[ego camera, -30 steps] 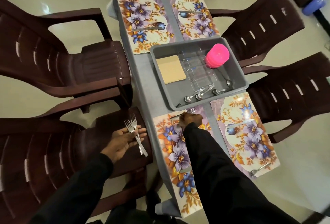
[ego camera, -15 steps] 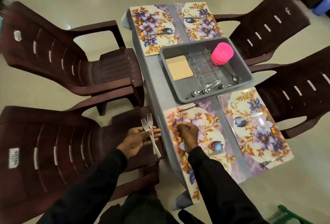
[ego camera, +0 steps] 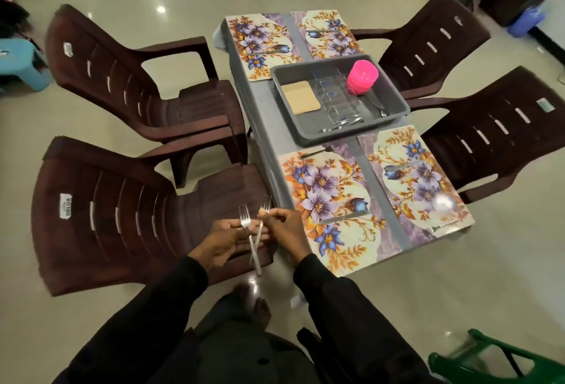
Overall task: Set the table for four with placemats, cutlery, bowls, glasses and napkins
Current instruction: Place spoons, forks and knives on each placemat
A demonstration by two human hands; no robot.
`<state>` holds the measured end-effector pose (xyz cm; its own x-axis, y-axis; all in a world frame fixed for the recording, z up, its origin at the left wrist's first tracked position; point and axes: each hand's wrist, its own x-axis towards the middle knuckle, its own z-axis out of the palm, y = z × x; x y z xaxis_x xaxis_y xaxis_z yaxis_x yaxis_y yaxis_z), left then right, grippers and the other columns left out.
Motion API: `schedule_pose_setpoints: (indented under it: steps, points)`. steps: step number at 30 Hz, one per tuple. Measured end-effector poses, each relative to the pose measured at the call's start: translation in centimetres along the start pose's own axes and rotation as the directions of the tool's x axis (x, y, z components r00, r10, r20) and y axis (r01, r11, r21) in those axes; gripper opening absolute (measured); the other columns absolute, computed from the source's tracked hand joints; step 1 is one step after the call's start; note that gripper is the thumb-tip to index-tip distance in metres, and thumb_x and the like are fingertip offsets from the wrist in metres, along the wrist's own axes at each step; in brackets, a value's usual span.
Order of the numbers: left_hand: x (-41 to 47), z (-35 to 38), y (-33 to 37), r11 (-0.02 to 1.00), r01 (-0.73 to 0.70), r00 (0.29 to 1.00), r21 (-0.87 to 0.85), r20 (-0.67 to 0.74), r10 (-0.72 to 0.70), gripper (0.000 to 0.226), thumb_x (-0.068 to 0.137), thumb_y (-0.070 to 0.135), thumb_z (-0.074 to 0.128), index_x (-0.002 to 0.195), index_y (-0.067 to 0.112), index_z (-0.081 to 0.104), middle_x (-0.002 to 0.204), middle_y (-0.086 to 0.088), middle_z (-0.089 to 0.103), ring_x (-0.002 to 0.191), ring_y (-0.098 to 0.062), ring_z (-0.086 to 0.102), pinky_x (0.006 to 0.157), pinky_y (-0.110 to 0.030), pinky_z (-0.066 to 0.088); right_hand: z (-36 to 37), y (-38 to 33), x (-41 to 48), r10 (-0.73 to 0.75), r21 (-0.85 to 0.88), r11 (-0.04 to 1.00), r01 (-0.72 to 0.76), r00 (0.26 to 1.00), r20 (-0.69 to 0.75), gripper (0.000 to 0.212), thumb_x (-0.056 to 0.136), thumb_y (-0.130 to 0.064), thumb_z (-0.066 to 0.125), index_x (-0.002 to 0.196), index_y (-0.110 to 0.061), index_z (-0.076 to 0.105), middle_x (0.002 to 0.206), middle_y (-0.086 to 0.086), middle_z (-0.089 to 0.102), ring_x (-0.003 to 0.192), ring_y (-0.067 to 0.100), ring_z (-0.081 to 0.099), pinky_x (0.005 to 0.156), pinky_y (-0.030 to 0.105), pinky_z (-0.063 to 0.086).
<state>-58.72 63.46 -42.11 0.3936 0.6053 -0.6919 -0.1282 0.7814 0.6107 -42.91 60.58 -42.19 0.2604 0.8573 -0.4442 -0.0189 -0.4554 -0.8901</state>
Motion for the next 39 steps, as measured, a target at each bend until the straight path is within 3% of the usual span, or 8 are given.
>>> schedule_pose_setpoints:
  steps: [5, 8, 16, 22, 24, 30, 35, 39]
  points:
    - [-3.5, -4.0, -0.1, 0.997, -0.04, 0.998, -0.071, -0.05, 0.037, 0.025, 0.099, -0.005, 0.054, 0.122, -0.01, 0.06, 0.115, -0.029, 0.071, 0.107, -0.039, 0.072, 0.089, -0.045, 0.06, 2.4, -0.6, -2.3, 0.043, 0.1, 0.994, -0.042, 0.999, -0.013, 0.029, 0.098, -0.021, 0.067, 0.092, 0.007, 0.071, 0.08, 0.016, 0.075, 0.068, 0.022, 0.064, 0.062, 0.032, 0.053]
    - [-6.1, -7.2, 0.4, 0.991, -0.072, 0.996, -0.11, -0.067, 0.065, 0.03, 0.096, -0.012, 0.052, 0.125, -0.009, 0.058, 0.118, -0.03, 0.069, 0.11, -0.041, 0.07, 0.093, -0.049, 0.057, 5.2, -0.9, -3.5, 0.057, 0.083, 0.995, -0.057, 0.998, -0.002, 0.028, 0.099, -0.021, 0.065, 0.092, 0.006, 0.07, 0.078, 0.016, 0.076, 0.063, 0.018, 0.066, 0.053, 0.027, 0.054]
    - [-13.5, -19.3, 1.4, 0.961, -0.186, 0.977, -0.206, -0.143, 0.158, 0.047, 0.088, -0.027, 0.048, 0.131, -0.008, 0.052, 0.119, -0.03, 0.069, 0.108, -0.045, 0.069, 0.091, -0.052, 0.059, 18.4, -1.6, -7.1, 0.092, 0.008, 0.995, -0.095, 0.974, 0.206, 0.034, 0.098, -0.029, 0.068, 0.097, 0.005, 0.071, 0.076, 0.018, 0.073, 0.06, 0.021, 0.067, 0.049, 0.026, 0.054]
    - [-20.8, -31.6, 3.6, 0.937, -0.31, 0.94, -0.163, -0.204, 0.275, 0.038, 0.095, -0.013, 0.057, 0.13, 0.004, 0.051, 0.118, -0.024, 0.072, 0.099, -0.05, 0.071, 0.084, -0.055, 0.061, 30.8, -2.9, -9.5, 0.172, 0.114, 0.965, -0.238, 0.893, 0.416, 0.009, 0.095, -0.007, 0.067, 0.102, -0.002, 0.069, 0.09, 0.015, 0.07, 0.074, 0.017, 0.069, 0.061, 0.025, 0.058]
    - [-22.9, -36.0, 4.5, 0.936, -0.326, 0.932, -0.132, -0.208, 0.296, 0.041, 0.095, -0.011, 0.059, 0.132, 0.004, 0.052, 0.119, -0.024, 0.072, 0.1, -0.051, 0.071, 0.089, -0.06, 0.058, 34.7, -3.5, -10.2, 0.169, 0.143, 0.957, -0.252, 0.886, 0.432, 0.016, 0.093, 0.003, 0.064, 0.109, -0.001, 0.068, 0.091, 0.014, 0.07, 0.077, 0.018, 0.07, 0.064, 0.027, 0.059]
    - [-26.4, -46.2, 7.2, 0.938, -0.318, 0.929, -0.136, -0.242, 0.279, 0.046, 0.092, -0.008, 0.066, 0.135, 0.002, 0.054, 0.119, -0.025, 0.071, 0.102, -0.05, 0.07, 0.091, -0.057, 0.058, 44.3, -5.6, -10.6, 0.15, 0.061, 0.98, -0.191, 0.902, 0.404, 0.022, 0.087, 0.008, 0.068, 0.108, 0.003, 0.07, 0.088, 0.011, 0.074, 0.074, 0.019, 0.071, 0.066, 0.026, 0.06]
    - [-25.9, -50.5, 10.9, 0.941, -0.306, 0.929, -0.142, -0.259, 0.263, 0.04, 0.092, -0.006, 0.067, 0.131, 0.001, 0.057, 0.116, -0.024, 0.072, 0.102, -0.047, 0.071, 0.087, -0.05, 0.061, 49.0, -6.8, -8.3, 0.09, 0.014, 0.995, -0.104, 0.913, 0.398, 0.018, 0.076, -0.013, 0.081, 0.089, -0.002, 0.077, 0.091, 0.019, 0.075, 0.08, 0.024, 0.069, 0.072, 0.028, 0.058]
    - [-23.2, -53.0, 15.8, 0.954, -0.283, 0.935, -0.099, -0.248, 0.252, 0.036, 0.093, -0.005, 0.067, 0.128, 0.0, 0.059, 0.114, -0.022, 0.074, 0.102, -0.043, 0.073, 0.087, -0.049, 0.061, 52.0, -7.9, -5.1, 0.053, 0.001, 0.998, -0.057, 0.929, 0.367, 0.019, 0.086, -0.013, 0.077, 0.093, 0.004, 0.075, 0.086, 0.017, 0.075, 0.071, 0.016, 0.069, 0.065, 0.024, 0.057]
